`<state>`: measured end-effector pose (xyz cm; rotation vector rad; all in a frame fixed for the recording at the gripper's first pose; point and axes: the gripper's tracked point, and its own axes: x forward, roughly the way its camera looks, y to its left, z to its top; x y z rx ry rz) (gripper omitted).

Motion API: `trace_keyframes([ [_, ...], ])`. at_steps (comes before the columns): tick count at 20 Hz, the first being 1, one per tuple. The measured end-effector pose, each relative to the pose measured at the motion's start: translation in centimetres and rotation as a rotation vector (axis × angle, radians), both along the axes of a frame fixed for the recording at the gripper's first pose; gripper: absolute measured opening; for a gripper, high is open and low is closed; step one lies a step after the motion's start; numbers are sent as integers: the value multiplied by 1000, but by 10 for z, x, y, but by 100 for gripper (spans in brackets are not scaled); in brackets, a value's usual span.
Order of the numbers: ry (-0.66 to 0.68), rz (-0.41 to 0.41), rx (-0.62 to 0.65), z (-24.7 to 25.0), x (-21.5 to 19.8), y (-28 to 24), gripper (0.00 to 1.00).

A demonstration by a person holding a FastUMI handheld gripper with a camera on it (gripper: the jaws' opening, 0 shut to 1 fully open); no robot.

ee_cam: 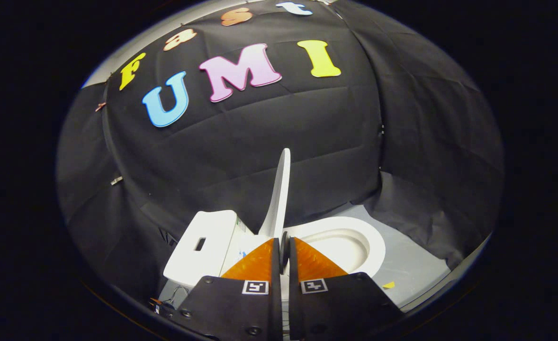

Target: Open the toilet lid.

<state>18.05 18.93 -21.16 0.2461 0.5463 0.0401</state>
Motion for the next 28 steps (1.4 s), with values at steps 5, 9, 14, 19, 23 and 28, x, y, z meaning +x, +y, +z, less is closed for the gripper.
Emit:
trace_keyframes([
  [5,-40,55,-85,12,-4,53,13],
  [9,-58,66,-111,16,-7,79,13],
  [14,-77,93,-155,18,-10,113,14],
  [19,-103,135,-210,20,-11,156,14],
  [23,-107,167,-253,16,-14,190,14],
  [28,-135,215,-328,8,-20,232,14],
])
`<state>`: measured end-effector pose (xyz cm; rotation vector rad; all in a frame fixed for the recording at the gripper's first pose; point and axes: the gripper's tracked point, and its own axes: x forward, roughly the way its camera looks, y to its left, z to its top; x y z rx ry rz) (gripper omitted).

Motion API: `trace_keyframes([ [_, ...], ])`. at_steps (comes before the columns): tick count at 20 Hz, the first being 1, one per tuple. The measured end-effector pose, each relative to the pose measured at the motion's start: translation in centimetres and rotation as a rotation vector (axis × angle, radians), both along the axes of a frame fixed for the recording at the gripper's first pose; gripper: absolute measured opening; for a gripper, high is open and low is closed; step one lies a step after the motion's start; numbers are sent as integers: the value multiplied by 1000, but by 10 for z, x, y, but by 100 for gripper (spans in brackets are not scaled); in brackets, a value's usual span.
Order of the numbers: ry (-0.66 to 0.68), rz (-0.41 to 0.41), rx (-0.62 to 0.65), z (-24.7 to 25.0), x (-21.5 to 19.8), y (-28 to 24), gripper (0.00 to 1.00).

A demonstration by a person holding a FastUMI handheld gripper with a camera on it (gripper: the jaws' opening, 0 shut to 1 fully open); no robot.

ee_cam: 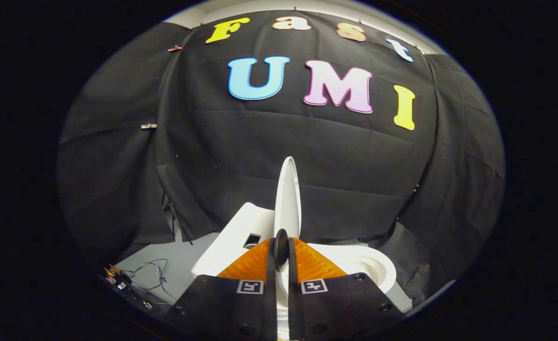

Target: Open the toilet lid.

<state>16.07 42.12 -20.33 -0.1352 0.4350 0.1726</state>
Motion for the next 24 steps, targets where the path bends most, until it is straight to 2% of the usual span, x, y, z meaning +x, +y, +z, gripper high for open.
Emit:
trace_keyframes([
  [5,-37,-3,-115,-4,1,14,14],
  [7,-41,-25,-117,-1,-2,8,15],
  [11,-97,-6,-119,17,-8,11,30],
  [13,-115,18,-133,24,-12,10,57],
  [16,-106,50,-90,33,-22,9,96],
  [24,-157,62,24,93,-45,-38,98],
])
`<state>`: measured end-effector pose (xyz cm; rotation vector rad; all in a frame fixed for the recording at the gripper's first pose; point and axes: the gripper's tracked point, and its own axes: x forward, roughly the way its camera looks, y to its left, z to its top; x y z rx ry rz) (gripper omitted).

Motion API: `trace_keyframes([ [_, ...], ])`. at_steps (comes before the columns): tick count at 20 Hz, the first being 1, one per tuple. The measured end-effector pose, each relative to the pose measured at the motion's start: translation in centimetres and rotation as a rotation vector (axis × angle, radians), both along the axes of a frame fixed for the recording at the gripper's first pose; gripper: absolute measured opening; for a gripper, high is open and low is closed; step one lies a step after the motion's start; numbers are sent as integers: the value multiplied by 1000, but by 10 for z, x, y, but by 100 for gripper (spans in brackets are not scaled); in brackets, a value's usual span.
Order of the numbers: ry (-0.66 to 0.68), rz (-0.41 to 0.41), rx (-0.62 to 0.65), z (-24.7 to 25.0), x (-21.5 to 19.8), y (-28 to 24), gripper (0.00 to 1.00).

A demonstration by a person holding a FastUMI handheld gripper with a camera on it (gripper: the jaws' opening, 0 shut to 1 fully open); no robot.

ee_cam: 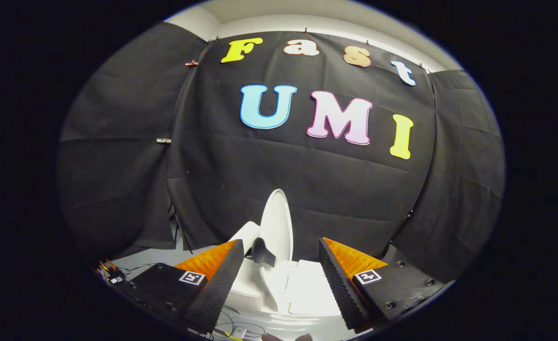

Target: Open the toilet lid.

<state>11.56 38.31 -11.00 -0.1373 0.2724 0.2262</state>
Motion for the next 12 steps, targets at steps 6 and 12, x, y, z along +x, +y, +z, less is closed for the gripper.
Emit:
trace_keyframes([
  [6,-68,-53,38,51,-1,-76,98],
  [12,-123,-111,81,85,-21,-156,98],
])
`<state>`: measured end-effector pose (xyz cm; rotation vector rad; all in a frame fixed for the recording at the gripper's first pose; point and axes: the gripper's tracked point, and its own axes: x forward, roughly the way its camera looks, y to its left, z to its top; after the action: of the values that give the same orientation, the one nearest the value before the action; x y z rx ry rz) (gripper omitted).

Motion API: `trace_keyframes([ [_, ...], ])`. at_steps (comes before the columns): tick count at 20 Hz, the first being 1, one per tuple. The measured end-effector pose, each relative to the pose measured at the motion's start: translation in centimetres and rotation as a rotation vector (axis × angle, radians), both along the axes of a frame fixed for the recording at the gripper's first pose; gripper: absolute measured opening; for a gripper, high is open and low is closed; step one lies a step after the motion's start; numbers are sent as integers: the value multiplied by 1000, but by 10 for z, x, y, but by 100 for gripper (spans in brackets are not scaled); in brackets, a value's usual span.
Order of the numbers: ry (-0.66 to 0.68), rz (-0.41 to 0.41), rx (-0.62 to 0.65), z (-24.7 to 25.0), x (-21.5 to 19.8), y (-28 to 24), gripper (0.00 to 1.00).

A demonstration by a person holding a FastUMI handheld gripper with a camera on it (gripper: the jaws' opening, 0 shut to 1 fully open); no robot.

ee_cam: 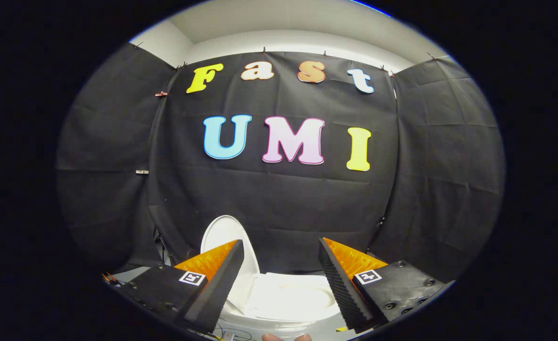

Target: Open the toilet lid.

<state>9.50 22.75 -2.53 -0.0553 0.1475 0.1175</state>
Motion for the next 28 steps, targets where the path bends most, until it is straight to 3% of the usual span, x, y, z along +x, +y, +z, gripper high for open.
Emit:
trace_keyframes([
  [6,-56,-59,-8,16,-17,-69,98],
  [15,-20,-135,-9,-17,-31,-134,98],
  [21,-29,-131,22,-27,-47,-159,98],
  [28,-76,-114,47,-3,-68,-184,98],
])
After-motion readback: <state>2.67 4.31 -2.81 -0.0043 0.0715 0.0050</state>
